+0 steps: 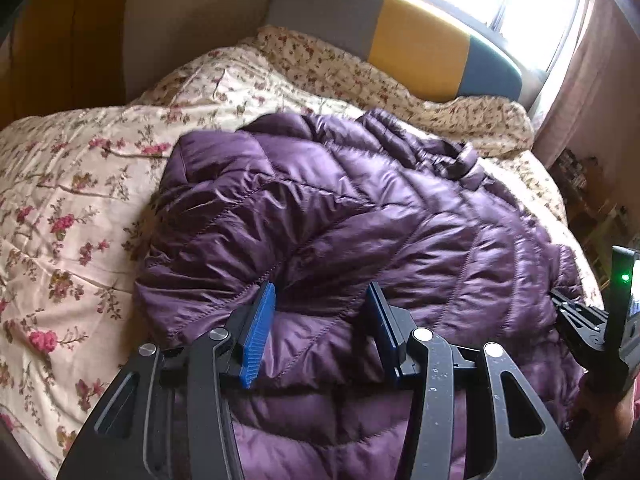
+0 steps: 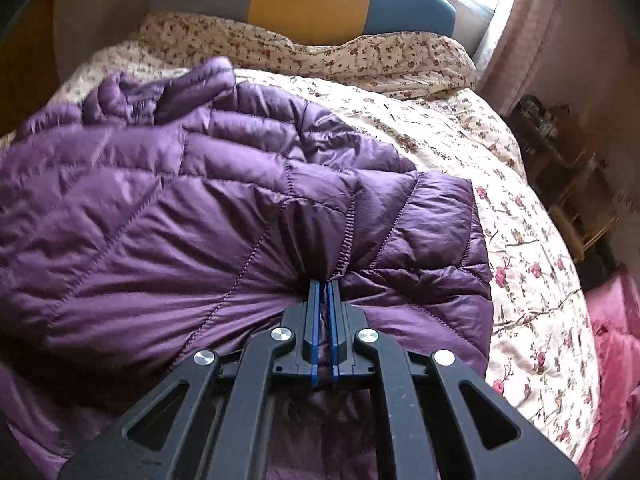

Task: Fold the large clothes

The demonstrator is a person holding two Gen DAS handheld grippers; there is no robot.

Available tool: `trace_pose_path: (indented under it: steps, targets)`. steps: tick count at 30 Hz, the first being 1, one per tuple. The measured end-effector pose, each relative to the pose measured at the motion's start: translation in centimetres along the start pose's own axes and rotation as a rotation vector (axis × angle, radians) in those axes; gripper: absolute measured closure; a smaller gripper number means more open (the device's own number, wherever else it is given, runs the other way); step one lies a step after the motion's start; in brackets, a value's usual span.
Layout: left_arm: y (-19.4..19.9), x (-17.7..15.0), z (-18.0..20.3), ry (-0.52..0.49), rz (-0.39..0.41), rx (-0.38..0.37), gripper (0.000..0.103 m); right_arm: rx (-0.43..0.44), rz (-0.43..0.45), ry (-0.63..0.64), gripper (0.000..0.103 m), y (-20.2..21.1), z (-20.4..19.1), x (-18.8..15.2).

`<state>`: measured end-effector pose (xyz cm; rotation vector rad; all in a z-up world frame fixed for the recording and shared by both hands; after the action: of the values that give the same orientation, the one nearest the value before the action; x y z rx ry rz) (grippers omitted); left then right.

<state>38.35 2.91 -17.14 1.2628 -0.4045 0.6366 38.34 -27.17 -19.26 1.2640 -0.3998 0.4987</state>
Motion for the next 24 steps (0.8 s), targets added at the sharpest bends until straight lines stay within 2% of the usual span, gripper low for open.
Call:
trace_pose_path:
  steps: [2, 8, 9, 10, 12, 13, 14, 18, 21, 24]
  targets:
    - [-1.0, -0.7, -0.2, 0.002, -0.024, -0.007, 0.055, -0.012, 0.013, 0.009, 0.100, -0.5, -0.2, -0.4]
    - [-1.2, -1.1, -0.3, -0.002, -0.019, 0.002, 0.055, 0.009, 0.014, -0.012, 0.098, -0.6, -0.1, -0.3]
    - [-0.9, -1.1, -0.3, 0.005, -0.019, 0.000, 0.053, 0.024, 0.010, -0.023, 0.098, -0.4, 0.1, -0.2]
    - [-0.2, -0.9, -0.2, 0.010, -0.011, -0.011, 0.043, 0.027, 0.006, -0.029, 0.097, -0.3, 0.2, 0.0]
    - [1.2, -0.3, -0.2, 0.021, 0.027, -0.016, 0.035, 0.018, 0.009, -0.036, 0.079, 0.2, 0.8, 0.4]
    - [1.7, 0.1, -0.1, 0.026, 0.040, -0.018, 0.035, 0.027, 0.018, -0.054, 0.075, 0.7, 1.3, 0.6]
    - [2.5, 0.6, -0.2, 0.034, 0.058, -0.026, 0.035, 0.031, 0.024, -0.064, 0.065, 1.1, 1.8, 0.8]
    - [4.2, 2.8, -0.7, 0.038, 0.117, -0.026, 0.035, 0.035, 0.089, -0.076, 0.058, 3.4, 2.4, 2.2]
    - [3.9, 4.4, -1.2, 0.049, 0.129, -0.001, 0.035, 0.114, 0.136, -0.105, 0.048, 5.0, 1.2, 4.3]
    - [2.9, 5.5, -1.2, 0.050, 0.124, 0.008, 0.035, 0.187, 0.135, -0.117, 0.037, 4.9, -0.6, 5.6]
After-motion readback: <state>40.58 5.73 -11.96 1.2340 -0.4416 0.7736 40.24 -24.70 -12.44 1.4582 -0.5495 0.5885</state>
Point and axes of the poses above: each gripper's, at about its wrist camera, not at the fingertips, and y roughly against the way its jaws point, z to its right, x to its top, the point moved 10 cm from there along -y, roughly the way its jaws point, and after that the axes turned 3 degrees about y, right-handed, at the moved point
